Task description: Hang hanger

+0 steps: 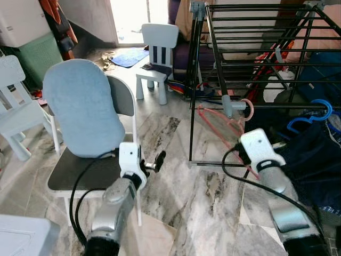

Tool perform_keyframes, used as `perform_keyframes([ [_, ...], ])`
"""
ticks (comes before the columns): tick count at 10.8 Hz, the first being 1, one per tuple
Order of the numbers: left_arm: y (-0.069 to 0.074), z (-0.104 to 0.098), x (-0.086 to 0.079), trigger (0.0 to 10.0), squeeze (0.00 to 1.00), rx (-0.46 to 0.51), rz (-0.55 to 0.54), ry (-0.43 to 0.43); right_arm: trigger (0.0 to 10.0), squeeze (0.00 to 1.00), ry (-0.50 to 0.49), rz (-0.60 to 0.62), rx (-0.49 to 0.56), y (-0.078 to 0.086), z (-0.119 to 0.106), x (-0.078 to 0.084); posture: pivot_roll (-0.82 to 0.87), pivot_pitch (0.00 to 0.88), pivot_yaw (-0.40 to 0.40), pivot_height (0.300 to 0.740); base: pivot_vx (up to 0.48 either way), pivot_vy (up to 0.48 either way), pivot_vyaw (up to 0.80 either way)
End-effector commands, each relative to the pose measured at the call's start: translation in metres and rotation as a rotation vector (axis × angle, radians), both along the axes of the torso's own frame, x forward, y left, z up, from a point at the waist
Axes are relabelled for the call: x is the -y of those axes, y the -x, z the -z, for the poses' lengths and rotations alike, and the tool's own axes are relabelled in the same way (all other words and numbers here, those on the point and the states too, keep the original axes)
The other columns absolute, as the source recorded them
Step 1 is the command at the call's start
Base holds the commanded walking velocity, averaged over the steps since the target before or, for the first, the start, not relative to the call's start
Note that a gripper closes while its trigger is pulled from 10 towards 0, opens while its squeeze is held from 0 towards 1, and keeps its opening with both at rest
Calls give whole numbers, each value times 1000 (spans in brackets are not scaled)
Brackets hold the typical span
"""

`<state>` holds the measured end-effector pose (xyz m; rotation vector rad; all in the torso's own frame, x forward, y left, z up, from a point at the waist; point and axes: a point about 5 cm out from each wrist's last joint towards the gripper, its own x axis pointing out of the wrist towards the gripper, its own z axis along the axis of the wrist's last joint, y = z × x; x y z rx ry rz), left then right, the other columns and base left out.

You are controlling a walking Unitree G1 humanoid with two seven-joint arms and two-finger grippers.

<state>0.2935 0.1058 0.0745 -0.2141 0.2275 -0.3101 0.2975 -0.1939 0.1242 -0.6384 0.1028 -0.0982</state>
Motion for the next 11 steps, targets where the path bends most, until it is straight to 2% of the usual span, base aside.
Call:
perform_keyframes([
  [1,-1,-7,-1,10000,0,14,-8,3,10000,973,-13,2,2,2,-6,1,-249,0,67,740,0,0,0],
  [3,4,-4,4,10000,0,2,5,-4,10000,816,-26,31,-11,6,-7,4,-248,0,76,740,0,0,0],
  [4,5,-7,7,10000,0,9,28,-2,10000,325,-18,23,-18,8,-6,1,-255,0,84,740,0,0,0],
  [5,4,-6,7,10000,0,13,23,-22,10000,0,-27,42,-26,11,-3,3,-252,0,82,740,0,0,0],
  [7,1,-13,4,10000,0,51,-28,-35,10000,0,-34,47,-27,19,-3,3,-262,0,74,740,0,0,0],
  [8,-1,-14,5,10000,0,58,-35,-56,10000,0,-38,39,-19,17,-5,2,-262,0,69,740,0,0,0],
  [11,-3,-20,11,10000,0,73,-16,-49,10000,0,-40,45,-7,12,-10,6,-248,0,70,740,0,0,0],
])
